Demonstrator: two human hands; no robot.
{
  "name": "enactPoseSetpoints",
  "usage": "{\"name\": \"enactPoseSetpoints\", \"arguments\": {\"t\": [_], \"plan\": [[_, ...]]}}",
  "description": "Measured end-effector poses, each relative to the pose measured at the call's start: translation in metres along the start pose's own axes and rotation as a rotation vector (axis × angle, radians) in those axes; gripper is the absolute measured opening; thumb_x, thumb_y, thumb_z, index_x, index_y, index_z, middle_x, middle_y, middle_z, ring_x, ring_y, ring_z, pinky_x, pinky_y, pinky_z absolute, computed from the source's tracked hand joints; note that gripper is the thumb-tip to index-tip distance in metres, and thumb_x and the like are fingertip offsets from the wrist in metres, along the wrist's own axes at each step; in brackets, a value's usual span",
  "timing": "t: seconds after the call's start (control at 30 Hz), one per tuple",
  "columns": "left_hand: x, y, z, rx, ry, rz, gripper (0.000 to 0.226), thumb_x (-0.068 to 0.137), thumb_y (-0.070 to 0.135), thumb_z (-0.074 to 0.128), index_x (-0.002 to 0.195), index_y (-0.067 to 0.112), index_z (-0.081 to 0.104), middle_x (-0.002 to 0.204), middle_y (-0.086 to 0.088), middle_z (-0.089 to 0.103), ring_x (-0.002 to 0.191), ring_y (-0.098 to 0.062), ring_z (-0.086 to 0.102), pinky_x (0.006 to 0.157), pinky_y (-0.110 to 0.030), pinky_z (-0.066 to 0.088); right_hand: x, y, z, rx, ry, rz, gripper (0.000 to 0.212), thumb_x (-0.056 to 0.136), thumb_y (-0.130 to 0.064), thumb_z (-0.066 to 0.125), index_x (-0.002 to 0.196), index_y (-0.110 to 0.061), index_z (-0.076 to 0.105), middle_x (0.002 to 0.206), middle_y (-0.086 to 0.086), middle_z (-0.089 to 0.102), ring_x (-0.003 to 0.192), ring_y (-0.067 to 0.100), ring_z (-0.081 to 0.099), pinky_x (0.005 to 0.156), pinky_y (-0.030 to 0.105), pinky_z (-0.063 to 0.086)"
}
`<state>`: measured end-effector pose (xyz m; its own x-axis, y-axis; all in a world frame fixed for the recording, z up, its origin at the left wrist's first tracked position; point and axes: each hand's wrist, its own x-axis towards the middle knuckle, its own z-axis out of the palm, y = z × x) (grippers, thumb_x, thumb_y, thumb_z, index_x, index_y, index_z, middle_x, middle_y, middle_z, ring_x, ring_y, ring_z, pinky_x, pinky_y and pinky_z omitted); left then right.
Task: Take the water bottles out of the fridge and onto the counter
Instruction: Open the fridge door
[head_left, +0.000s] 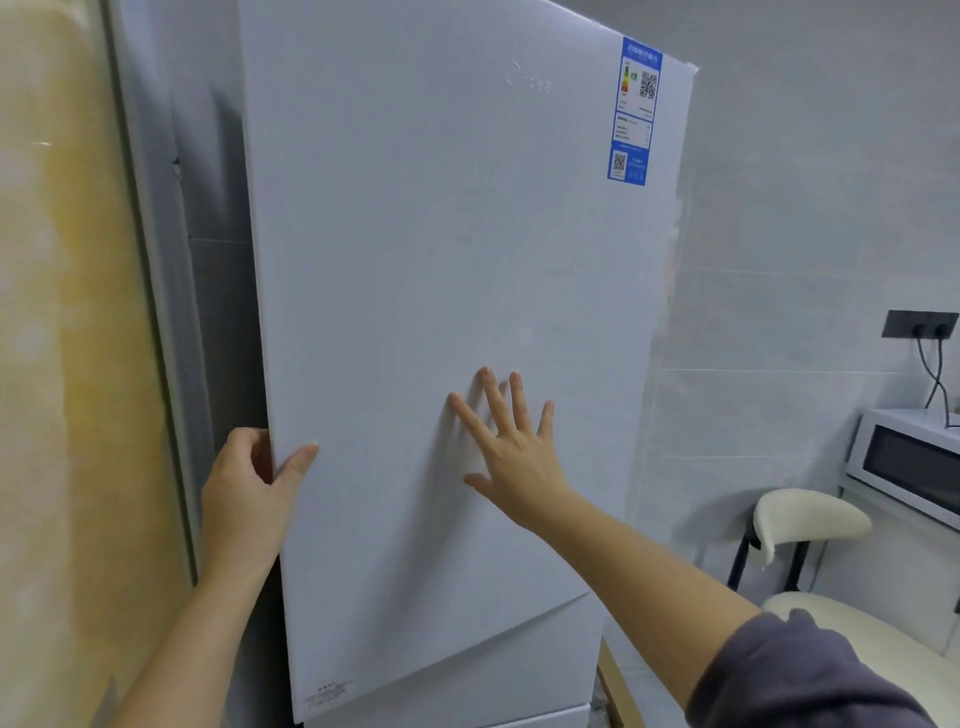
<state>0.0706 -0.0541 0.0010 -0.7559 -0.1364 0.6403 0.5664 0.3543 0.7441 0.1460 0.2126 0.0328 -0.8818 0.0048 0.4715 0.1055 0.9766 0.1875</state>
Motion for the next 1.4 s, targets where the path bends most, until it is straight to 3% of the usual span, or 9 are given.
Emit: {"name": "enactPoseSetpoints", "arguments": {"t": [0.1,0.3,0.43,0.67,0.87,1.0,1.1,1.27,1.4], "plan": [[-0.011,0.008,-0.007,-0.013,-0.006,-0.022,0.031,0.084,0.040,0.072,0.100,0.025,0.050,0.101,0.003,0.056,0.083,-0.016,0.056,0.065,-0.026,0.043,-0.011,-0.007,-0.007,0.117,0.044,-0.015,0.094,0.097,-0.044,0.056,0.154,-0.033,-0.018,0.155,-0.003,-0.039,0.146,0.030,-0.030,0.118,0.065,0.005],[-0.027,0.020,-0.030,-0.152,-0.155,-0.038,0.023,0.084,0.031,0.075,0.077,0.039,0.054,0.094,0.026,0.064,0.084,0.007,0.061,0.066,-0.017,0.042,-0.038,-0.024,-0.017,0.346,0.007,-0.029,0.088,0.098,-0.039,0.055,0.155,-0.036,-0.012,0.160,-0.008,-0.030,0.151,0.026,-0.017,0.118,0.059,0.013],[-0.033,0.022,-0.044,-0.153,-0.272,-0.006,0.019,0.085,0.030,0.074,0.081,0.038,0.057,0.101,0.037,0.063,0.091,0.013,0.060,0.074,-0.020,0.045,-0.052,-0.028,-0.024,0.376,-0.017,-0.001,0.086,0.099,-0.039,0.054,0.156,-0.037,-0.010,0.160,-0.008,-0.032,0.152,0.025,-0.014,0.118,0.057,0.024],[-0.038,0.034,-0.066,-0.151,-0.451,0.044,0.010,0.085,0.026,0.073,0.090,0.029,0.065,0.114,0.021,0.062,0.103,-0.004,0.061,0.086,-0.029,0.049,-0.081,-0.044,-0.045,0.512,-0.091,0.087,0.089,0.097,-0.041,0.057,0.156,-0.033,-0.010,0.161,-0.013,-0.027,0.153,0.016,-0.004,0.114,0.043,0.036],[-0.050,0.053,-0.076,-0.253,-0.505,0.022,0.012,0.086,0.023,0.072,0.094,0.030,0.067,0.095,0.017,0.071,0.092,-0.002,0.066,0.083,-0.028,0.051,-0.114,-0.053,-0.047,0.816,-0.113,0.175,0.103,0.088,-0.054,0.065,0.154,-0.039,-0.012,0.160,-0.022,-0.023,0.148,0.002,0.005,0.106,0.018,0.020],[-0.064,0.073,-0.073,-0.331,-0.540,0.036,0.018,0.085,0.016,0.073,0.095,0.029,0.067,0.092,0.016,0.072,0.086,-0.004,0.068,0.079,-0.024,0.051,-0.139,-0.051,-0.060,0.913,-0.124,0.212,0.117,0.075,-0.070,0.068,0.154,-0.040,-0.014,0.162,-0.019,-0.020,0.136,-0.013,-0.005,0.108,0.017,0.011],[-0.080,0.092,-0.068,-0.361,-0.588,0.064,0.021,0.086,0.014,0.072,0.096,0.032,0.067,0.092,0.012,0.072,0.086,-0.006,0.068,0.082,-0.026,0.053,-0.160,-0.050,-0.074,0.899,-0.113,0.211,0.125,0.067,-0.078,0.066,0.154,-0.038,-0.015,0.163,-0.016,-0.018,0.141,-0.010,-0.008,0.113,0.020,0.008],[-0.105,0.117,-0.062,-0.395,-0.665,0.116,0.027,0.088,0.012,0.070,0.102,0.034,0.066,0.097,0.007,0.072,0.092,-0.009,0.068,0.089,-0.030,0.052,-0.191,-0.047,-0.097,0.906,-0.094,0.249,0.122,0.077,-0.063,0.072,0.157,-0.026,-0.013,0.164,-0.014,-0.013,0.149,0.002,-0.008,0.122,0.029,0.006],[-0.122,0.127,-0.057,-0.298,-0.676,0.211,0.034,0.092,0.013,0.065,0.113,0.039,0.062,0.118,0.013,0.064,0.107,0.001,0.057,0.091,-0.017,0.044,-0.210,-0.049,-0.110,0.907,-0.082,0.289,0.121,0.080,-0.057,0.073,0.156,-0.024,-0.017,0.165,-0.009,-0.014,0.151,0.006,-0.006,0.124,0.033,0.007]]}}
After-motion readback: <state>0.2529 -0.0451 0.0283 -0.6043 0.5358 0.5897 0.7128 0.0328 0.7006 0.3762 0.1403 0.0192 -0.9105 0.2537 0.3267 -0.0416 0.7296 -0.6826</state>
